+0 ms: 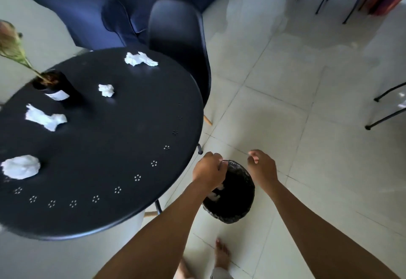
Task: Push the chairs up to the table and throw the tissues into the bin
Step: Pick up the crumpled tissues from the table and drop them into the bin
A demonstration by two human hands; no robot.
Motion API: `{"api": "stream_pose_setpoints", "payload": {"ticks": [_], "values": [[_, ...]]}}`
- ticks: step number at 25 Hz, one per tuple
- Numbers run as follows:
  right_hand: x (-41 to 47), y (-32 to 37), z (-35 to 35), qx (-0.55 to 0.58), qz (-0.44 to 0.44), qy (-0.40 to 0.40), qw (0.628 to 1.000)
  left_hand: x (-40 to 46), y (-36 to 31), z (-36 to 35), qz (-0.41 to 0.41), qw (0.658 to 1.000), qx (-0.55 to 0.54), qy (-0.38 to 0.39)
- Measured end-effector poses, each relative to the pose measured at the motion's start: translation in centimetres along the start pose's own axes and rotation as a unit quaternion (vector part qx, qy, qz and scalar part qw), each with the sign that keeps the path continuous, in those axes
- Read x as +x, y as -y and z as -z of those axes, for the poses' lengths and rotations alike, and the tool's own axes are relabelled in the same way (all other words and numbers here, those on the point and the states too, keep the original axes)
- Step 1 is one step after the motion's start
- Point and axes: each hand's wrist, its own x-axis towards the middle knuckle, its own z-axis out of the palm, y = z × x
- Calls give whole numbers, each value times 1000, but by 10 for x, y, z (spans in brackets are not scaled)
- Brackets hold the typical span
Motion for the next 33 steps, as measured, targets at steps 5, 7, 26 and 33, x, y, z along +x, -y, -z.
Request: {"api": "stream_pose_setpoints", "payload": {"ticks": [5, 7, 26, 33], "values": [[18, 98, -4, -13, 123, 37, 992, -13, 10, 77, 17, 991, -10, -133], [20, 143, -18, -25, 188, 63, 980, -20, 36, 111, 45, 983, -15, -175], [73, 396, -245, -433, 390, 215, 784, -52, 318, 256, 430, 891, 34, -138], [83, 399, -264, -421, 389, 197, 795, -42, 322, 261, 378, 905, 49, -191]]}}
